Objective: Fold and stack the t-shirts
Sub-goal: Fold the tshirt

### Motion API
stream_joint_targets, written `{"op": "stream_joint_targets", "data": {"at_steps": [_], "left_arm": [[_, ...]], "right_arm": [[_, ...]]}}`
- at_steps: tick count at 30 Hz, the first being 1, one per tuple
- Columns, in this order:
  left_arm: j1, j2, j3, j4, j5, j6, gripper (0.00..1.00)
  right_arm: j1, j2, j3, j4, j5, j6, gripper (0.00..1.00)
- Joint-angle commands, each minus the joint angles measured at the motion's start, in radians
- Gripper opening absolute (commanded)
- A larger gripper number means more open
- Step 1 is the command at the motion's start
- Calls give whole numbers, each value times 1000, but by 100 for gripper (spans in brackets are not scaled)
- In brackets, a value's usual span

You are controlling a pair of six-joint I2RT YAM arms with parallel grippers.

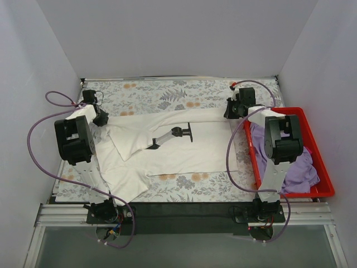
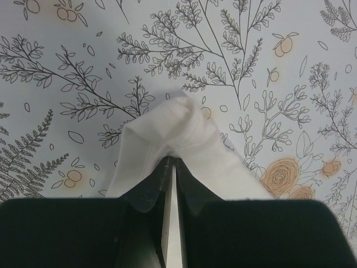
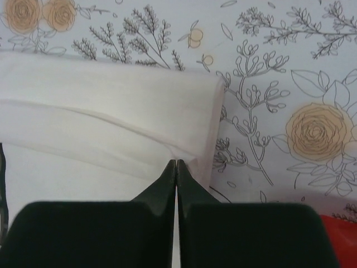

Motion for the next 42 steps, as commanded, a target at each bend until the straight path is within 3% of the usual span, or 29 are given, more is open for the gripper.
{"op": "stream_joint_targets", "data": {"at_steps": [1,14,23,27,34,42], "left_arm": [[32,32,-25,-24,-38,3,10],[58,45,-4,-44,-17,-2,9],[58,32,-2,-48,16,3,15],[58,16,8,-50,26,15,22],[58,-55,39,-84,31,3,47],[39,-214,19,-113,14,-19,50]], "right_arm": [[-24,-97,-66,88,-75,-99,1],[-61,-157,-197,125,-106,-255,2],[-58,-219,-240,94,-120,-266,25],[-27,-283,-205,88,-110,-246,39],[109,-222,-50,58,-88,-148,41],[252,-27,127,50,17,-5,40]]}}
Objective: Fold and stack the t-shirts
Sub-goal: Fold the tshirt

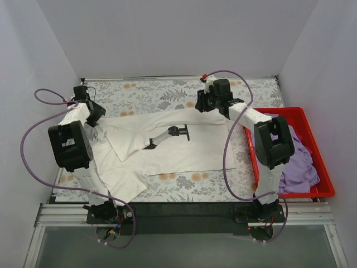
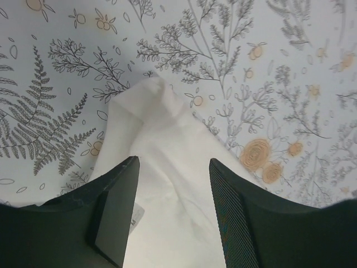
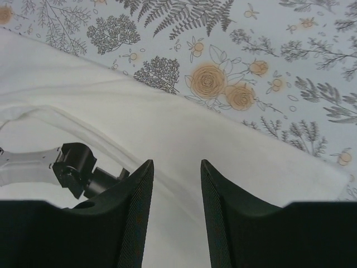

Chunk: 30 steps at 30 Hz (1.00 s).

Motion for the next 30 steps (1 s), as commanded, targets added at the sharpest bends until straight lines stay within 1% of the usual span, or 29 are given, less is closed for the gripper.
{"op": "stream_joint_targets", "data": {"at_steps": [1,5,10,16,21,22,30], "left_arm": [[-7,-140,-8,-15,-34,-4,50],[-39,-170,-46,-1,-16,-10,50],[-107,-187,-90,3,-10,7,50],[-211,-194,-100,5,-10,39,50],[-243,-186,-109,5,-8,45,50],[-272,-183,-112,5,-9,45,50],[-299,-166,-127,12,-6,53,50]], "right_arm": [[28,84,74,-11,65,94,40],[65,185,155,-25,77,122,39],[93,240,186,-75,59,112,39],[119,184,107,-86,46,82,37],[126,118,7,-92,43,43,36],[128,99,-4,-91,42,33,36],[136,29,-102,-92,51,8,36]]}}
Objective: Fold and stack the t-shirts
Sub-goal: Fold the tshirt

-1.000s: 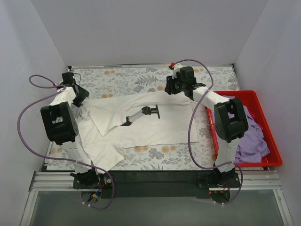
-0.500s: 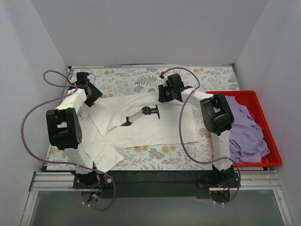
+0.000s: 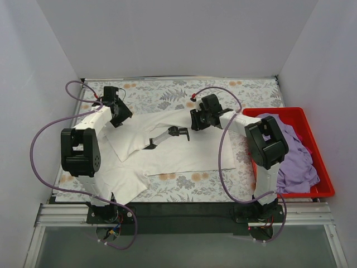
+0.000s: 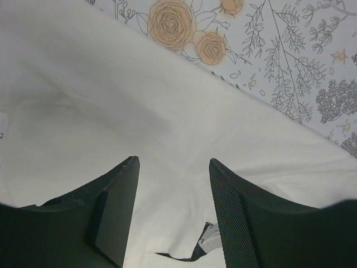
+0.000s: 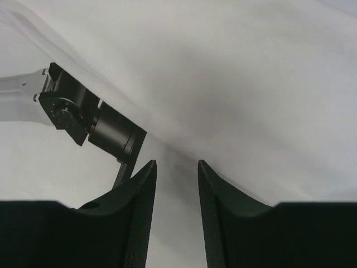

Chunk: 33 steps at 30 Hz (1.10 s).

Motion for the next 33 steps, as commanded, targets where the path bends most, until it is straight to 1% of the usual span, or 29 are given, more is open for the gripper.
{"op": "stream_joint_targets", "data": {"at_steps": [1,7,10,12,14,15,16,18,19,22,23,24,26,28,33], "left_arm": [[-10,-11,-17,7,-5,15,50],[-10,-8,-30,10,-18,21,50],[-18,-22,-27,29,24,56,50],[-36,-46,-31,81,67,128,50],[-85,-49,-22,105,84,171,50],[-106,-48,-21,136,86,220,50],[-152,-43,-16,153,83,237,50],[-200,-16,7,194,65,269,50],[-241,-2,21,201,52,271,49],[-297,73,96,201,22,260,41],[-307,95,111,201,19,256,38],[-318,125,139,202,9,256,32],[-349,161,163,205,-24,268,28],[-369,202,194,207,-35,280,21],[-398,241,203,204,-43,296,18]], "right_arm": [[6,-52,-29,8,16,-29,36],[0,-29,-57,8,50,-31,36],[-3,-54,-68,6,33,-23,35],[-4,-83,-72,8,32,-17,35],[-11,-123,-71,8,41,-6,35],[-18,-135,-71,6,52,0,35],[-26,-155,-72,6,58,20,35],[-53,-178,-78,6,72,48,36],[-63,-198,-92,6,75,66,36],[-93,-245,-124,6,82,109,36],[-98,-258,-135,6,82,117,36],[-110,-268,-144,6,86,117,36],[-119,-296,-170,3,79,120,37],[-133,-322,-190,2,75,120,37],[-165,-356,-244,0,67,123,37]]}}
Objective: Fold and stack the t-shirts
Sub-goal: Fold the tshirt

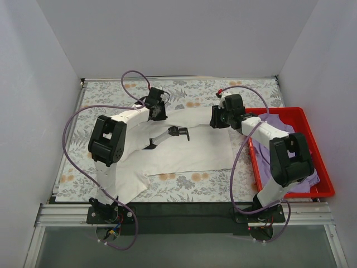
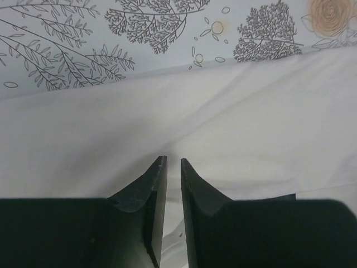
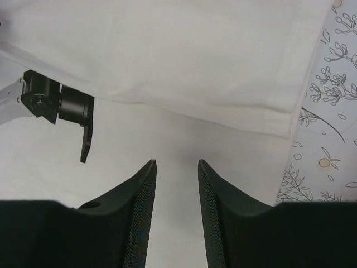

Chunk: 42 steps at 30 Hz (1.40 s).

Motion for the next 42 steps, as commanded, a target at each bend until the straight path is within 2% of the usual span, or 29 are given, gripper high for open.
{"op": "stream_joint_targets", "data": {"at_steps": [1,13,21,24,30,36,42], "left_arm": [[-22,-18,13,3,-39,26,17],[-73,-136,-204,-23,20,-63,17],[-57,-254,-179,-54,-65,-123,22],[10,-305,-172,-56,-97,-164,29],[264,-296,-201,-50,-92,-200,45],[395,-183,-167,-43,-112,-190,48],[417,-113,-136,-37,-147,-170,45]], "right_arm": [[-23,-52,-25,8,-6,15,37],[-78,-4,19,9,-25,19,37],[-121,85,116,14,-9,32,37],[-138,137,170,14,-11,30,38],[-178,244,263,15,-31,27,42],[-208,318,323,15,-112,-7,43],[-212,330,308,12,-198,-11,42]]}}
